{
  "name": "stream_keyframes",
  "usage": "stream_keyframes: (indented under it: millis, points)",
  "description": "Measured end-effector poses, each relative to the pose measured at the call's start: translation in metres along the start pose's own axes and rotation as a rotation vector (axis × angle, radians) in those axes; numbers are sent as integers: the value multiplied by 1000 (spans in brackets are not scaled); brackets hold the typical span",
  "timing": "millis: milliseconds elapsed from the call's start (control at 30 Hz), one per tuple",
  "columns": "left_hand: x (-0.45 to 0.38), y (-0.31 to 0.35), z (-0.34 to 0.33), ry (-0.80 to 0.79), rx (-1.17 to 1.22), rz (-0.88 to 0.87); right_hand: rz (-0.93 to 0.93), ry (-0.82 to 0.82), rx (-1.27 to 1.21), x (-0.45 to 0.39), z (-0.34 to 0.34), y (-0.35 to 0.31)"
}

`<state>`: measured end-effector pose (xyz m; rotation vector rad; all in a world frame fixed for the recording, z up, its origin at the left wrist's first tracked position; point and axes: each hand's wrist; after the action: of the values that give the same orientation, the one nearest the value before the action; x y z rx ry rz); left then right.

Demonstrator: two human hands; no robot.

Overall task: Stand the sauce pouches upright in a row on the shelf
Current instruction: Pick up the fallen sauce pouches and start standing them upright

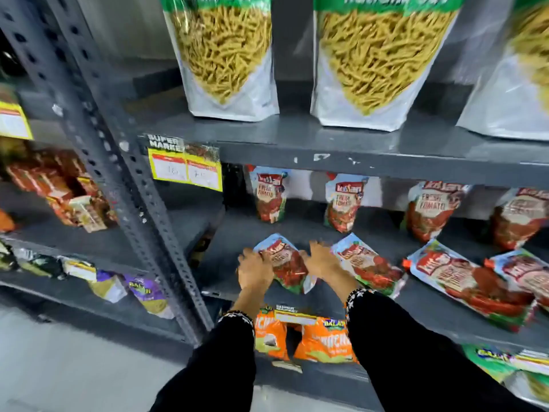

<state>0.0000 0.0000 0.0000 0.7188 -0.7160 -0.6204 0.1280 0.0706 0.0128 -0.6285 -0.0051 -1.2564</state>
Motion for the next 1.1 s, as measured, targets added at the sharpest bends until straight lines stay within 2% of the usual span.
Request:
stream_keyframes:
  millis: [67, 133, 200, 267, 333, 400, 467, 600, 767, 900, 1033, 1100]
  points:
    - [-17, 5, -7, -112, 186, 183, -78, -141, -105, -20, 3, 0]
    - [-26, 9, -7, -240, 438, 276, -143, -245, -165, -26, 8, -3]
    - [-35, 11, -5, -349, 536, 251, -187, -299, -256, -33, 9, -3]
    - [-42, 14, 0, -376, 538, 170, -194, -293, -494, -43, 5, 3]
    - [-58, 15, 3, -329, 463, 43, -160, -254, -750, -50, 2, 9]
    - [-65, 24, 12, -256, 364, -132, -72, -178, -980, -48, 0, 9]
    - [-60, 34, 24, -263, 280, -257, 27, -121, -1081, -44, -2, 4]
    - [-63, 28, 30, -248, 143, -374, 73, -8, -1049, -33, -13, -1]
    - [-53, 4, 19, -227, 225, -337, 19, 69, -991, -23, -23, 3]
    - [-39, -10, -8, -172, 353, -95, -18, 233, -917, -9, -1, 17]
    - [-18, -7, -50, -240, 582, 173, -129, 532, -548, 8, 31, 57]
    - [-5, 5, -69, -351, 607, 200, -246, 526, -349, 9, 43, 87]
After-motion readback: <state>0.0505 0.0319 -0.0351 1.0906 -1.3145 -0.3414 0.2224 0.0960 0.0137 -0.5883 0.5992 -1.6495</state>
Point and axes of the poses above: each hand's wrist, its own x-axis away from the middle knuckle, its own z-axis out of the back of the hand, y = z × x, and after that the axes turned 8 degrees about -y, right-handed
